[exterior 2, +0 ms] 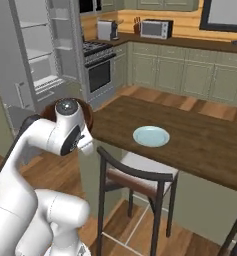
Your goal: Pick the chicken drumstick and bell pepper from their plates and place them in the bowl. Then put the bowl in the fridge.
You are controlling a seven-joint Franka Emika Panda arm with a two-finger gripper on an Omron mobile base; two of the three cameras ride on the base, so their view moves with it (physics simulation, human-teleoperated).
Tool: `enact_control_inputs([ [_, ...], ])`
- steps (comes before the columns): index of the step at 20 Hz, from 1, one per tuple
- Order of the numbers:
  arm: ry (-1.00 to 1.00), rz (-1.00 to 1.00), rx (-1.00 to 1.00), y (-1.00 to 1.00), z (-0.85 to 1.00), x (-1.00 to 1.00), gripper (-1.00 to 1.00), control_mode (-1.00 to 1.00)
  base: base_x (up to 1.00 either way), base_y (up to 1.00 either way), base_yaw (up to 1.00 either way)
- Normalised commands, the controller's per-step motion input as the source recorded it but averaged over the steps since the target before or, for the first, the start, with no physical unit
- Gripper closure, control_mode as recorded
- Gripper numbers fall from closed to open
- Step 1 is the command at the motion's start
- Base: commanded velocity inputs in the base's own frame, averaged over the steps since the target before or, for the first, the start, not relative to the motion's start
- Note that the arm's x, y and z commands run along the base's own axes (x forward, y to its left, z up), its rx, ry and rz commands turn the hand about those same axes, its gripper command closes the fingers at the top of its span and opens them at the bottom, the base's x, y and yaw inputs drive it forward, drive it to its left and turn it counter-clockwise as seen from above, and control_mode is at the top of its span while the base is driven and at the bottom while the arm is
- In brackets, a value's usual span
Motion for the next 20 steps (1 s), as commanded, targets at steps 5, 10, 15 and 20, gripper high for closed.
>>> enact_control_inputs([
  [5, 0.0, 0.0, 0.0, 0.0, 0.0, 0.0, 1.0, 1.0, 0.88, 1.0, 0.13],
  [10, 0.0, 0.0, 0.0, 0.0, 0.0, 0.0, 1.0, 1.0, 1.0, 1.0, -0.26],
  [15, 0.0, 0.0, 0.0, 0.0, 0.0, 0.0, 1.0, 1.0, 0.93, 1.0, -0.44],
  [20, 0.0, 0.0, 0.0, 0.0, 0.0, 0.0, 1.0, 1.0, 0.78, 0.95, -0.32],
])
